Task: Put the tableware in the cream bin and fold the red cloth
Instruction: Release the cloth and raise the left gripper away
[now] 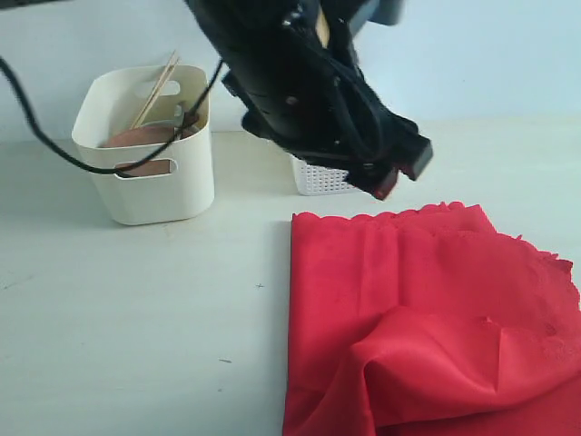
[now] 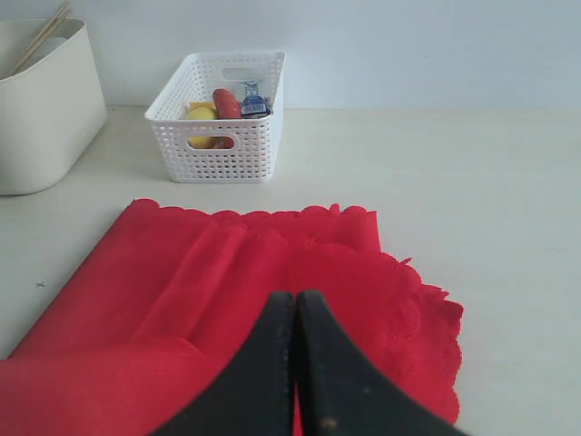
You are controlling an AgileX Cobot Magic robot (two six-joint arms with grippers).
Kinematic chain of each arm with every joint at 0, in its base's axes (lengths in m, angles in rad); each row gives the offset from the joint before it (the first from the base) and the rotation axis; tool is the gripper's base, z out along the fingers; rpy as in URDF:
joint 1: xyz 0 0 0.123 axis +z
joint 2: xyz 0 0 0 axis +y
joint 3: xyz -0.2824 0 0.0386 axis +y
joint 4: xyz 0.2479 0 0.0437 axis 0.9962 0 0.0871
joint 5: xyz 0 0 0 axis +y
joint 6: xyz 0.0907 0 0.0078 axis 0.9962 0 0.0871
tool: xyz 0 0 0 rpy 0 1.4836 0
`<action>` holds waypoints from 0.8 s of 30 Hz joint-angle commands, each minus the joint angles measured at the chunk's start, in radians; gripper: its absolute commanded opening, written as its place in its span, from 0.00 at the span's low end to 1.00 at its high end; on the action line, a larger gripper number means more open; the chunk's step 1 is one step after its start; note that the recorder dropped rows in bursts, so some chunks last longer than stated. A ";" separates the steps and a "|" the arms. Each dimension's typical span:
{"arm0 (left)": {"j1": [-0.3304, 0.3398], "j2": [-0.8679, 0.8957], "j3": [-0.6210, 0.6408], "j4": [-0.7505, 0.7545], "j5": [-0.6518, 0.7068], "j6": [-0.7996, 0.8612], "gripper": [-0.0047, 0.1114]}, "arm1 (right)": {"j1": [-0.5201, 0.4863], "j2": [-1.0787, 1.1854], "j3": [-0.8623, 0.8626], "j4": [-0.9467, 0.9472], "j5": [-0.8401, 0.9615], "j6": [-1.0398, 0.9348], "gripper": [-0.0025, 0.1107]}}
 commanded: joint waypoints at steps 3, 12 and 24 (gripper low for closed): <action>0.000 -0.254 0.221 0.176 -0.043 -0.129 0.71 | -0.003 -0.006 0.001 0.000 -0.004 -0.002 0.02; 0.000 -0.698 0.621 0.284 -0.228 -0.278 0.71 | -0.003 -0.006 0.001 0.000 -0.004 -0.002 0.02; 0.000 -1.275 1.020 0.419 -0.341 -0.485 0.71 | -0.003 -0.006 -0.067 0.018 0.012 0.185 0.02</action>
